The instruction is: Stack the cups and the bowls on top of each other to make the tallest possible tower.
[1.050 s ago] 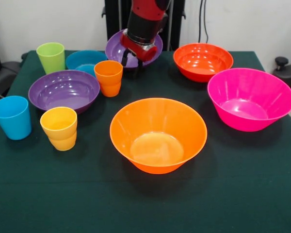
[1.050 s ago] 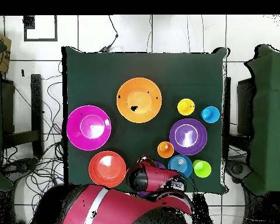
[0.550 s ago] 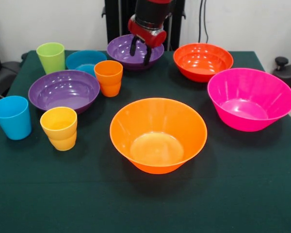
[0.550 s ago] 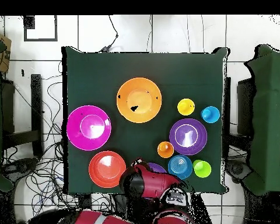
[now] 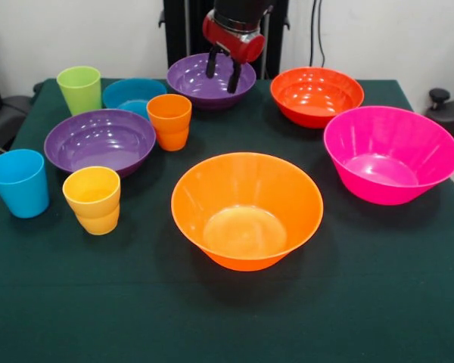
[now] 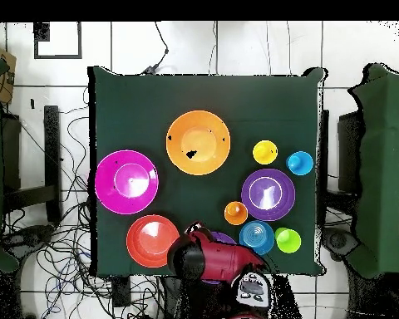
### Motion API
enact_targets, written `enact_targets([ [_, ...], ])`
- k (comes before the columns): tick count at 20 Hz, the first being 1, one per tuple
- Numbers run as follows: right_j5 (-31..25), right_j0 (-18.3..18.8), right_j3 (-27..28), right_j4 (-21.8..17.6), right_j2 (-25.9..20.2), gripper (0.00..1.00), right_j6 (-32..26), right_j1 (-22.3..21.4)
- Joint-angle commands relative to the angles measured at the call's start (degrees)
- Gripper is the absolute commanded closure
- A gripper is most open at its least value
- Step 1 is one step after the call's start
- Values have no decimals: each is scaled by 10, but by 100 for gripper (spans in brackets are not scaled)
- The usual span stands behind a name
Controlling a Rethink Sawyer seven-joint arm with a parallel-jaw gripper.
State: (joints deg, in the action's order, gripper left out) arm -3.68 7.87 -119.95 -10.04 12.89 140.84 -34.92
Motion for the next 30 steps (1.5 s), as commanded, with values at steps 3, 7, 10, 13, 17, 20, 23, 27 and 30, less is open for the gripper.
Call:
enact_targets([
  [3, -60, 5, 96, 22, -59, 0, 17, 16],
  [7, -78, 5, 114, 26, -64, 0, 14, 12],
  [10, -93, 5, 125, 30, -66, 0, 14, 11],
  [13, -110, 7, 131, 30, -70, 0, 10, 5],
  [17, -135, 17, 130, 28, -79, 0, 1, -11],
  [20, -149, 28, 122, 22, -88, 0, -7, -26],
  [23, -167, 47, 118, 16, -103, 0, -21, -38],
  [27, -174, 60, 119, 7, -112, 0, -27, -42],
  [30, -170, 65, 127, -1, -112, 0, -28, -36],
])
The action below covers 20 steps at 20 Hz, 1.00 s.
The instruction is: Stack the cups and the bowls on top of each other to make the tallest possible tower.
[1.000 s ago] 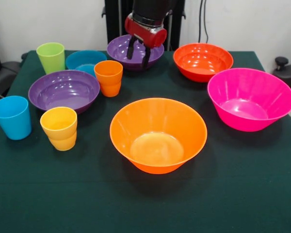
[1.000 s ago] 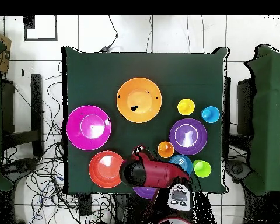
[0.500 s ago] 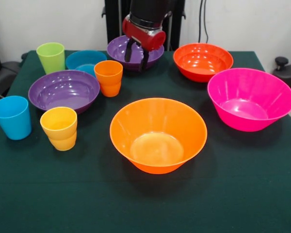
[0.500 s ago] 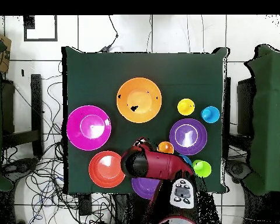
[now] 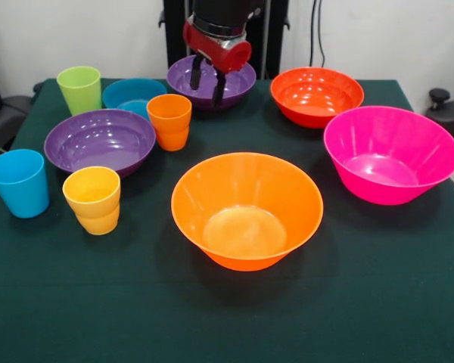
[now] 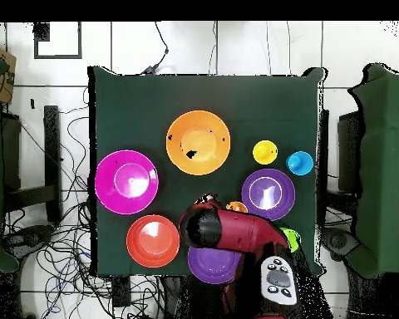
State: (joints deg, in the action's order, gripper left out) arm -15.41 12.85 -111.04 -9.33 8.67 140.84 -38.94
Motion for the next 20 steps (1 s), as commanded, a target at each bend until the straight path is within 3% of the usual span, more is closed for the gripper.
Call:
enact_targets([
  [1, -47, 18, 42, -13, -71, 0, -30, 10],
  [9, -28, 28, 60, -26, -76, 0, -31, 33],
  [15, 9, 3, 81, -17, -66, 0, 6, 73],
  [20, 11, 5, 79, -21, -66, 0, 2, 71],
])
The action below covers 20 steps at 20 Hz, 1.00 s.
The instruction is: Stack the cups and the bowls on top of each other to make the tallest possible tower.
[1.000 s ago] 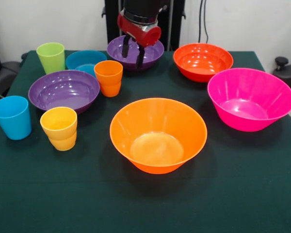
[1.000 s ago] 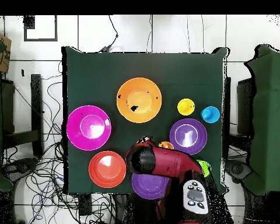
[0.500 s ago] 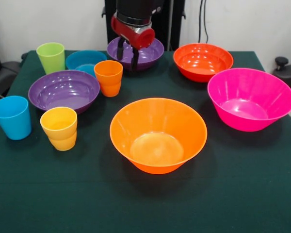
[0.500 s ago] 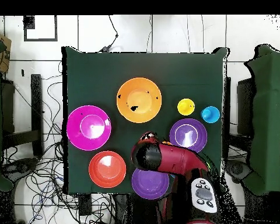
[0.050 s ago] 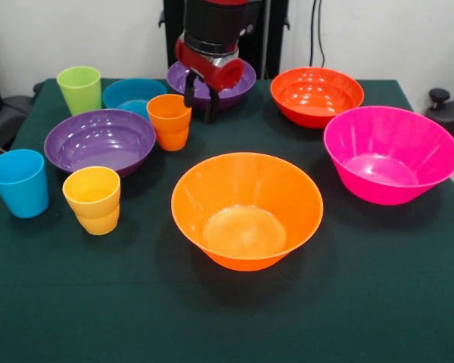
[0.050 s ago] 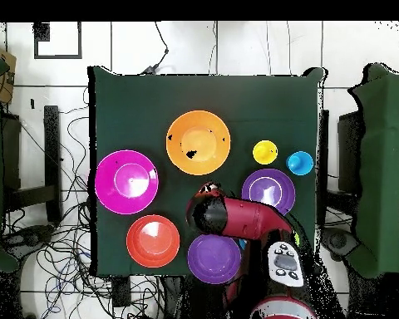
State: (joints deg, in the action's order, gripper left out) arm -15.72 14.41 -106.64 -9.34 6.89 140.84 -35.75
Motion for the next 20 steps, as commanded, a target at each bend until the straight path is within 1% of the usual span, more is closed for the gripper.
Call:
enact_targets([
  [1, 11, -7, 34, -23, -49, 0, -2, 37],
  [3, 7, -1, 35, -26, -52, 0, -10, 34],
  [8, 14, 2, 30, -29, -54, 0, -10, 36],
  [12, -12, 16, 12, -31, -62, 0, -28, 11],
  [15, -36, 28, -6, -32, -67, 0, -41, -18],
  [20, -22, 37, -5, -42, -69, 0, -43, -9],
])
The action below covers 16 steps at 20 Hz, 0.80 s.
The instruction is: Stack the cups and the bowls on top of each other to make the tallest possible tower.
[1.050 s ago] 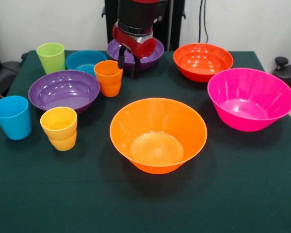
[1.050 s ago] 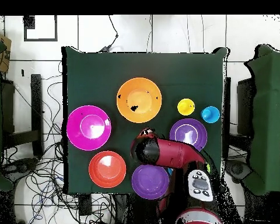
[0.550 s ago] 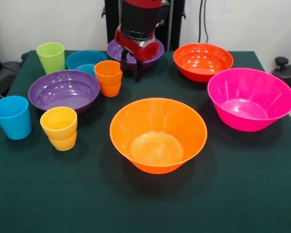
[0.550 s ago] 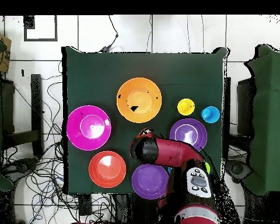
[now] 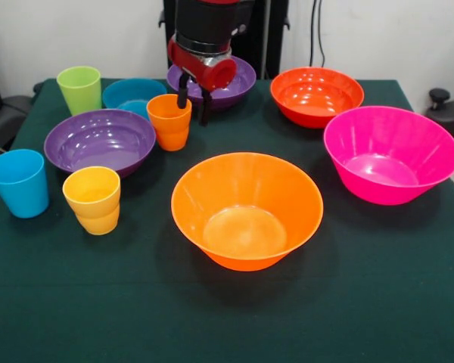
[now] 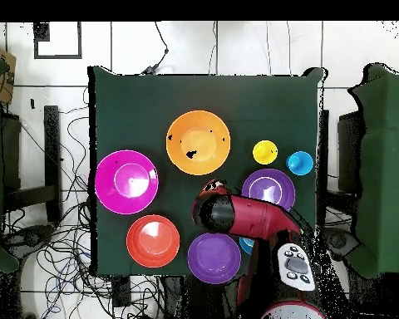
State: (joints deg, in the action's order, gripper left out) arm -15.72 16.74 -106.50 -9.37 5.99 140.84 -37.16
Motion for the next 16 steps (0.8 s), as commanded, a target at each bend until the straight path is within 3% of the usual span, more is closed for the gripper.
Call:
enact_targets([
  [1, -18, 15, -8, -43, -61, 0, -42, 8],
  [16, 85, 3, -24, -77, -41, 0, 9, 80],
])
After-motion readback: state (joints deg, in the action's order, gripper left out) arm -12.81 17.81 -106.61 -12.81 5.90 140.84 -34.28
